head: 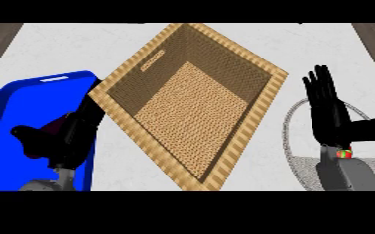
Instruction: Pick the tomato from the placemat and place it in the basket
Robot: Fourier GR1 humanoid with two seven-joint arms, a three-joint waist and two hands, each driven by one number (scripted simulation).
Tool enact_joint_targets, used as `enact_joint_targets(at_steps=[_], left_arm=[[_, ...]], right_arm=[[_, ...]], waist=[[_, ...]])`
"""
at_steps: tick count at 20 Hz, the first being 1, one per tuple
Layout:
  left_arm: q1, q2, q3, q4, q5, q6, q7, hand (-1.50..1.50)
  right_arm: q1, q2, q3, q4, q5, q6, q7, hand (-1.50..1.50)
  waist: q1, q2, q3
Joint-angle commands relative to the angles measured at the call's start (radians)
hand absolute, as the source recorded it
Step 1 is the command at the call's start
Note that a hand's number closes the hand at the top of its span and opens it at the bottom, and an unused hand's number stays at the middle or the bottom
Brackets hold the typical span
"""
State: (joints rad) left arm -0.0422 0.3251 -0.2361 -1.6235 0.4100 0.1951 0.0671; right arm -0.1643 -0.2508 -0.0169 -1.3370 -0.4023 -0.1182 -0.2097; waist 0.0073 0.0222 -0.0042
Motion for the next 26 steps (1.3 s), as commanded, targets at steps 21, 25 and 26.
enact_joint_targets(at_steps=[21, 25, 26], left_arm=[[-0.129, 0.227, 0.073, 0.073, -0.276, -0.032, -0.103, 0.0], [-0.136, 0.227, 0.066, 0.074, -0.288, -0.023, -0.082, 0.0], [-0.13, 0.223, 0.064, 0.076, -0.283, -0.03, -0.086, 0.0]], right_arm=[[-0.291, -0.322, 0.185, -0.02, 0.6, -0.393, 0.595, -1.5], [-0.293, -0.508, 0.297, -0.045, 0.619, -0.087, 0.773, -1.5], [-0.325, -0.548, 0.308, -0.05, 0.608, -0.01, 0.819, -1.5]], waist=[[-0.025, -0.035, -0.01], [-0.043, -0.042, -0.012], [-0.031, -0.041, -0.012]])
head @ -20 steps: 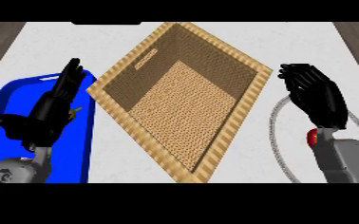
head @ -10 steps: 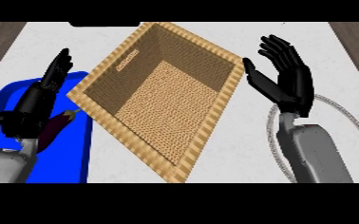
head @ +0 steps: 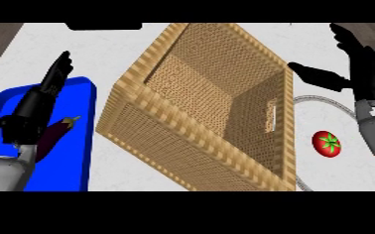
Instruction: Pick the tomato from the placemat and place it in the basket
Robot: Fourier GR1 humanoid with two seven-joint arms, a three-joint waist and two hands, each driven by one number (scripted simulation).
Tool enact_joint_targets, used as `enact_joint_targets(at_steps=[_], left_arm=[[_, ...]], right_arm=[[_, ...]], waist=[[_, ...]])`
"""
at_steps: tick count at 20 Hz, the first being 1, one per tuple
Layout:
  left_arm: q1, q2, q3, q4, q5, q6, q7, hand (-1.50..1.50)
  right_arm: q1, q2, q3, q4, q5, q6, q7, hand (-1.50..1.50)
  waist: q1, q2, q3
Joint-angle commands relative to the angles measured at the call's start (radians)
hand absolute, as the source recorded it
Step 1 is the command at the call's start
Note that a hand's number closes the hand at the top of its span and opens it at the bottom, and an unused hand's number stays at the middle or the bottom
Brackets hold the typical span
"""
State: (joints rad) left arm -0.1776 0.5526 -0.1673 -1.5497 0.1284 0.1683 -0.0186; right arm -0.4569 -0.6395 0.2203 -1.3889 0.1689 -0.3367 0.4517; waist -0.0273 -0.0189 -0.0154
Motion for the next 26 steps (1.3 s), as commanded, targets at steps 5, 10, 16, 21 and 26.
enact_joint_targets(at_steps=[5, 10, 16, 21, 26], left_arm=[[0.017, -0.015, -0.015, -0.008, -0.016, 0.007, -0.009, 0.0], [-0.034, -0.017, 0.01, 0.042, -0.018, -0.01, -0.02, 0.0], [0.005, -0.04, 0.011, -0.035, -0.025, -0.019, 0.018, 0.0], [0.03, -0.029, 0.038, -0.049, -0.041, -0.045, 0.008, 0.0], [0.023, -0.044, 0.058, -0.041, -0.035, -0.085, 0.005, 0.0]], right_arm=[[-0.114, -0.258, 0.128, -0.092, -0.126, 0.586, 0.341, -1.5], [-0.209, -0.32, 0.066, -0.141, -0.35, 0.84, 0.543, -1.5], [-0.135, -0.389, 0.007, -0.138, -0.448, 0.918, 0.583, -1.5], [-0.112, -0.375, 0.012, -0.152, -0.46, 0.917, 0.61, -1.5], [-0.033, -0.365, 0.015, -0.076, -0.357, 0.951, 0.46, -1.5]], waist=[[0.019, 0.001, 0.006], [0.013, 0.014, 0.012], [0.023, 0.015, 0.015], [0.03, 0.016, 0.015], [0.032, 0.018, 0.015]])
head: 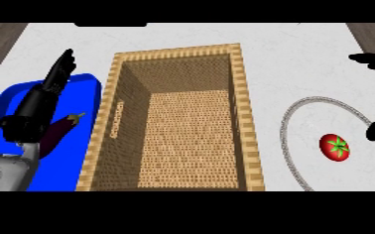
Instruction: Pick the tomato from the placemat and place it in the basket
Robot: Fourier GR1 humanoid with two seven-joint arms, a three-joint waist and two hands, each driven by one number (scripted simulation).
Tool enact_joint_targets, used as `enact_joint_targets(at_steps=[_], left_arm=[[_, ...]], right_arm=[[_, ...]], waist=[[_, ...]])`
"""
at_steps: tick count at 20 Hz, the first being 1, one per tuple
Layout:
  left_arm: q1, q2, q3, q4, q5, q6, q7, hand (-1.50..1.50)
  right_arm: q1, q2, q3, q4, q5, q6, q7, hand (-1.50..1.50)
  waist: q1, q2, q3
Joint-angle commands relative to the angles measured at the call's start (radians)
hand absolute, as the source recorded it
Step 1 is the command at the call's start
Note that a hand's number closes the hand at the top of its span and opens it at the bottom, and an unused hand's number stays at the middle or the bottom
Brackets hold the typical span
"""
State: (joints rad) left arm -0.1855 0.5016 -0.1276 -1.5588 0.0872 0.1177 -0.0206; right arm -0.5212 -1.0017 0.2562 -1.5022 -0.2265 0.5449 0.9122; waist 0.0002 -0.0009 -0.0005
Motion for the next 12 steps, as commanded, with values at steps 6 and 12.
enact_joint_targets(at_steps=[6, 12], left_arm=[[0.012, -0.034, 0.022, 0.046, -0.04, -0.024, -0.041, 0.0], [-0.019, -0.095, 0.033, 0.061, -0.084, -0.017, -0.015, 0.0]], right_arm=[[0.119, 0.082, 0.07, -0.007, 0.104, 0.02, 0.044, -1.5], [0.222, 0.103, 0.001, -0.032, 0.195, 0.038, -0.03, -1.5]], waist=[[0.0, 0.001, 0.0], [-0.006, 0.001, 0.0]])
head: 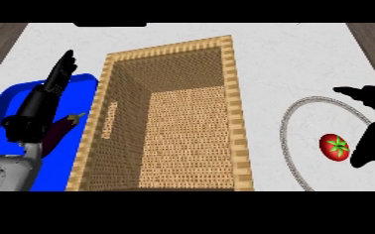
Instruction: Pick the tomato from the placemat and place it in the basket
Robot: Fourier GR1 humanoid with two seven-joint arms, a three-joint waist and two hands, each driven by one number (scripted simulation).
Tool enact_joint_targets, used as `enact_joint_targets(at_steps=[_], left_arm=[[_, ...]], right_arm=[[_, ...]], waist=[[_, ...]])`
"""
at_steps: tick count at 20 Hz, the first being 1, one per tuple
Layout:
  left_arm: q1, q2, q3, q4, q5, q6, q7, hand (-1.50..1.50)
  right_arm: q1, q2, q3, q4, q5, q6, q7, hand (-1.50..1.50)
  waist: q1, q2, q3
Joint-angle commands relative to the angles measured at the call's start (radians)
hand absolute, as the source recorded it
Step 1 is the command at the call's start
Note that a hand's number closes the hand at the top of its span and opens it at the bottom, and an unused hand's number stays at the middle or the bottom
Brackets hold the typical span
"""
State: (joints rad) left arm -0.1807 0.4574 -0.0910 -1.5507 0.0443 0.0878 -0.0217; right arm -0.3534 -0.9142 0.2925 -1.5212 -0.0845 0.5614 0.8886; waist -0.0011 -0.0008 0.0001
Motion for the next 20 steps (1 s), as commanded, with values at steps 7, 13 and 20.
enact_joint_targets(at_steps=[7, 13, 20], left_arm=[[-0.059, -0.055, 0.055, 0.067, -0.057, -0.051, -0.017, 0.0], [-0.008, -0.071, 0.088, 0.016, -0.067, -0.077, -0.006, 0.0], [-0.014, -0.115, 0.108, 0.021, -0.12, -0.105, 0.004, 0.0]], right_arm=[[0.007, 0.14, -0.079, 0.095, 0.202, 0.041, -0.041, -1.5], [0.171, 0.159, -0.106, -0.006, 0.331, -0.003, -0.13, -1.5], [0.151, 0.267, -0.181, 0.004, 0.393, 0.053, -0.101, -1.5]], waist=[[0.003, 0.001, 0.0], [-0.003, 0.0, 0.0], [0.0, 0.0, 0.0]])
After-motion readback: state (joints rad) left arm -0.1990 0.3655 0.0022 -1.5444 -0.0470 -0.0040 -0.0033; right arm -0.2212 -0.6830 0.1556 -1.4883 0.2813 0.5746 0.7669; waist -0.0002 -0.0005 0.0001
